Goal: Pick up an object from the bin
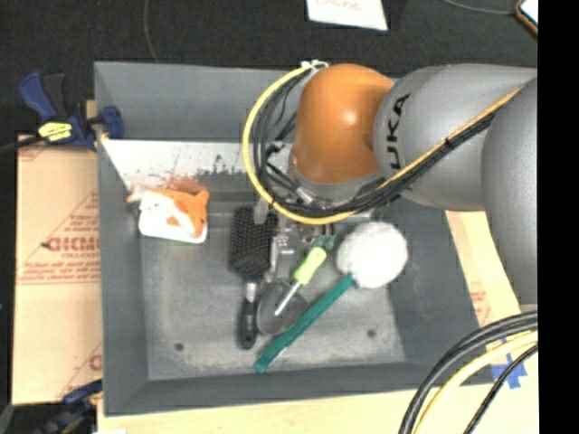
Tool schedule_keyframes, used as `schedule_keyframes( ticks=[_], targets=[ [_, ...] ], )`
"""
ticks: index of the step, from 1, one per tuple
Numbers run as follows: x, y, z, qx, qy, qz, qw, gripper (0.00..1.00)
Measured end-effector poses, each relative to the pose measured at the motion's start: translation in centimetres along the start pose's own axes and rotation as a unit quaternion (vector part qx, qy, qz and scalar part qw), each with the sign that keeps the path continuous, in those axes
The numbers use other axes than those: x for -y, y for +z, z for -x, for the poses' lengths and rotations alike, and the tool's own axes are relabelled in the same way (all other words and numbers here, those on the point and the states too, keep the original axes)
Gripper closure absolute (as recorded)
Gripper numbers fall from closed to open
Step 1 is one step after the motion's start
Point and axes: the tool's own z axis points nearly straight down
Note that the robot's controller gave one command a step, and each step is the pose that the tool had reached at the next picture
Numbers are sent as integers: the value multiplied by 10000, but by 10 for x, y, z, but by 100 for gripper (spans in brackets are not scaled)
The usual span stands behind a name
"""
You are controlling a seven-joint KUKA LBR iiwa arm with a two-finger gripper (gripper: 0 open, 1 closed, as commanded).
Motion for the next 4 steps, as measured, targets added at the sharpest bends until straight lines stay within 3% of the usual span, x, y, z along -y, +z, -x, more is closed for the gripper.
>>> schedule_keyframes(
  ticks=[1,2,3,4],
  targets=[
    [1,-4,1,29,14,1,10000,0],
    [36,96,-45,123,-2298,-3,9732,0],
    [26,42,-37,63,-2341,-12,9722,0],
    [-17,71,-39,84,-4524,-23,8918,0]
  ],
)
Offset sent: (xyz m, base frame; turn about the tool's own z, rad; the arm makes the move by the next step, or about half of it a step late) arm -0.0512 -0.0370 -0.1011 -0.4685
